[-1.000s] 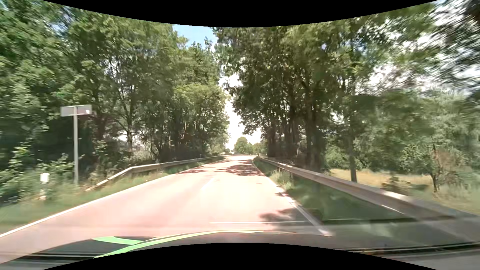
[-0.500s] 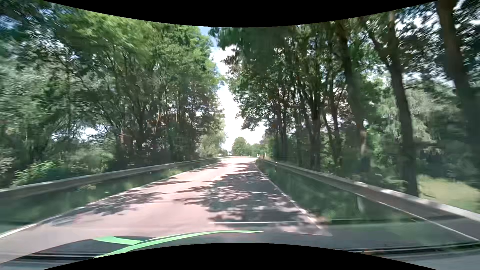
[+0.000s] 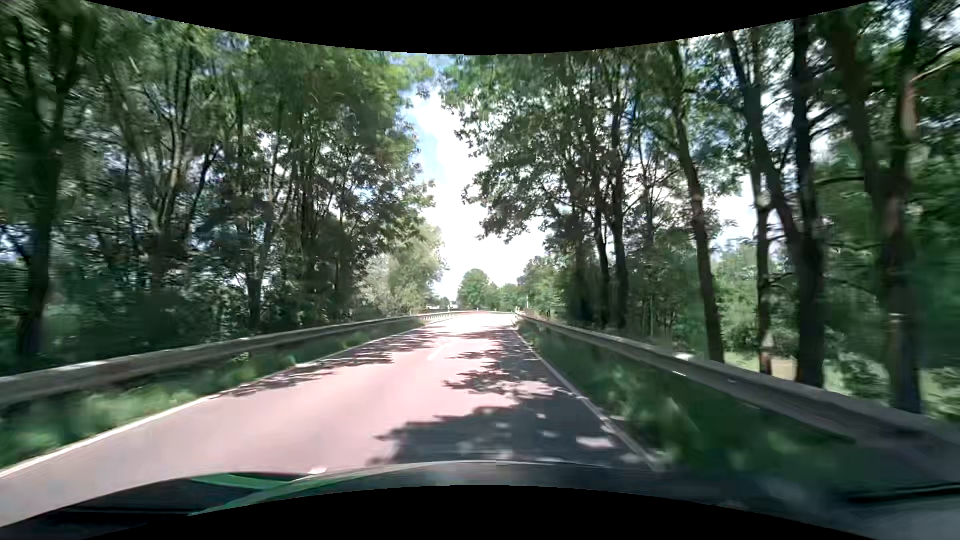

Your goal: Follow the waypoints while adhering to traffic rules and regulations

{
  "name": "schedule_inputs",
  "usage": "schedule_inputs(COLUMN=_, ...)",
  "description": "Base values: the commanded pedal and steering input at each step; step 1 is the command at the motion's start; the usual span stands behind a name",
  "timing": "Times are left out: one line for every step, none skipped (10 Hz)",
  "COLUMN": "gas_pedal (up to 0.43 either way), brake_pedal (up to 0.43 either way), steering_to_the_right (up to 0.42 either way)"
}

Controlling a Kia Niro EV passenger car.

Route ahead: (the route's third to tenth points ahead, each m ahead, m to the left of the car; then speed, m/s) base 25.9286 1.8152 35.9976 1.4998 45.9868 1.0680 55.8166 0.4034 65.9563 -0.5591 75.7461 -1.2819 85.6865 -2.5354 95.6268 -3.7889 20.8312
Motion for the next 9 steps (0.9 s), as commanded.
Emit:
schedule_inputs(gas_pedal=0.130, brake_pedal=0.000, steering_to_the_right=0.006)
schedule_inputs(gas_pedal=0.130, brake_pedal=0.000, steering_to_the_right=0.006)
schedule_inputs(gas_pedal=0.130, brake_pedal=0.000, steering_to_the_right=0.007)
schedule_inputs(gas_pedal=0.130, brake_pedal=0.000, steering_to_the_right=0.009)
schedule_inputs(gas_pedal=0.130, brake_pedal=0.000, steering_to_the_right=0.008)
schedule_inputs(gas_pedal=0.130, brake_pedal=0.000, steering_to_the_right=0.009)
schedule_inputs(gas_pedal=0.130, brake_pedal=0.000, steering_to_the_right=0.009)
schedule_inputs(gas_pedal=0.130, brake_pedal=0.000, steering_to_the_right=0.009)
schedule_inputs(gas_pedal=0.130, brake_pedal=0.000, steering_to_the_right=0.009)
